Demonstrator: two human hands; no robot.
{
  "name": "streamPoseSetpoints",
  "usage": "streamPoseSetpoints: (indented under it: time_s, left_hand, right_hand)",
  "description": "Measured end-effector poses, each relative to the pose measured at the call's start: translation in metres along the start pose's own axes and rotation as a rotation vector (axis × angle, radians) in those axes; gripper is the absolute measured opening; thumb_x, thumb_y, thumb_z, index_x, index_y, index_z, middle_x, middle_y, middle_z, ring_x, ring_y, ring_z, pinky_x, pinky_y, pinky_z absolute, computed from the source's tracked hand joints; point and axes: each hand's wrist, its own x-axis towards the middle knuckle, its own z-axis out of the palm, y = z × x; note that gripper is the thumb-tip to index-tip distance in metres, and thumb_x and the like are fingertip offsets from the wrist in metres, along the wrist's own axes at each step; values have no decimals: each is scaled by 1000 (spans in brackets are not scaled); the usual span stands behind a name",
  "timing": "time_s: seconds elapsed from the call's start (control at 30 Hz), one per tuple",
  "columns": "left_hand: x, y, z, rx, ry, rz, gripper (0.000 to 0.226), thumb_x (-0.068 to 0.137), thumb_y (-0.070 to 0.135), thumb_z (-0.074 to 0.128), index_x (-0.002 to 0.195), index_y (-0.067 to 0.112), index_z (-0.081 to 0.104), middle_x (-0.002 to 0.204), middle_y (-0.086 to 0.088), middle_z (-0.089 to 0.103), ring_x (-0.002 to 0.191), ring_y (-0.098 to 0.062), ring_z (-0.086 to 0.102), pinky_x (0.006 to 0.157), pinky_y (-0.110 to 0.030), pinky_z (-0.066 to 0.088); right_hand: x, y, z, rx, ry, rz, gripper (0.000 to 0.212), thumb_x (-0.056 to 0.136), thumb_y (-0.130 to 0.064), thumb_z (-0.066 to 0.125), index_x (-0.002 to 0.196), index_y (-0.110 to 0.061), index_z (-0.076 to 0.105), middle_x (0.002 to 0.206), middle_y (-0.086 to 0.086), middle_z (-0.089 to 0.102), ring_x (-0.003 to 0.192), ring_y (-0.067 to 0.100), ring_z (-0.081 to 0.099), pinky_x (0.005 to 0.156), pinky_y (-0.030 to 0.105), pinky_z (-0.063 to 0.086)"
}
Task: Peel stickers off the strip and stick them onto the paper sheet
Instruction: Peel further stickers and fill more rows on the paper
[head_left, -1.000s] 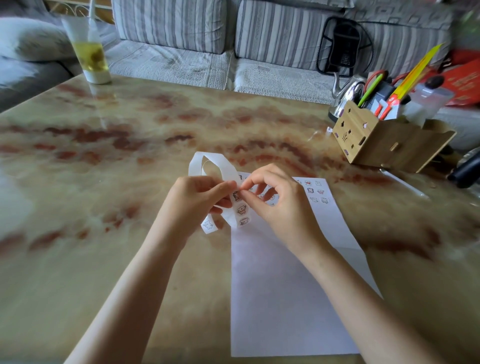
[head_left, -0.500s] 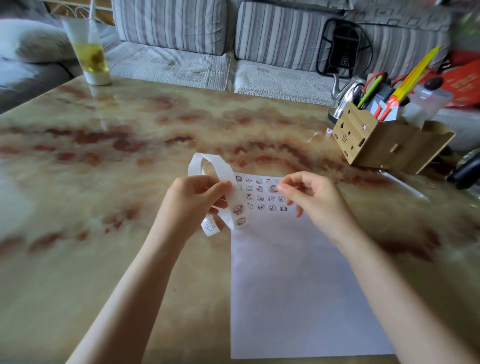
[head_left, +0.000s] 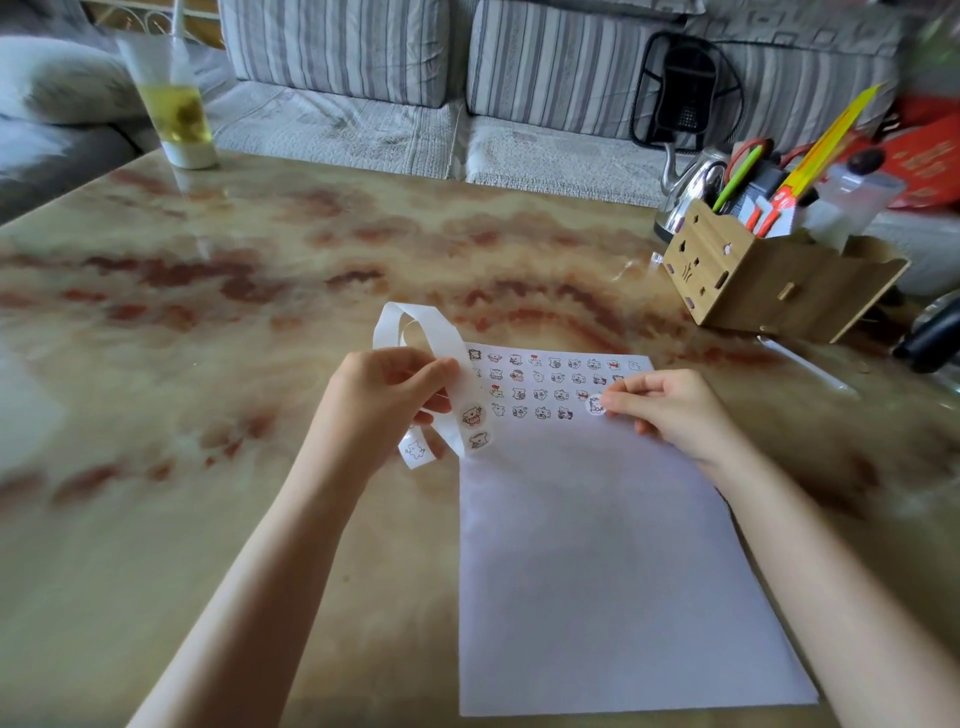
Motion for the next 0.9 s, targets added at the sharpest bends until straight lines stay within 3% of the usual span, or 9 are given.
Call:
streamPoseSetpoints:
  time_s: [0.3,0.67,0.9]
  left_hand:
    - [0,0,-2,-5,4,-3,14,87,20,64,80,15,74,74,-3,74,67,-7,69,60,-15,54]
    - [0,0,-2,-11,0,3,14,88,19,63,80,14,74,74,-4,74,64,-4,67,58,-13,52]
    - [-1,1,-2,-21,1,10,15,88,18,63,78,16,73,72,-2,74,63,-3,67,56,-12,51]
  right_hand:
    - [-3,-4,5,-24,19,9,11,81,-7,72,90,-1,72,72,1,66,38,-8,48,43,5,32]
    - [0,3,6,6,30,27,3,77,-11,76,79,-11,74,70,-2,70,50,-7,55,47,4,37]
    - [-2,5,10,66,47,33,11,76,-8,77,69,-15,71,76,5,71,73,15,62,75,25,46]
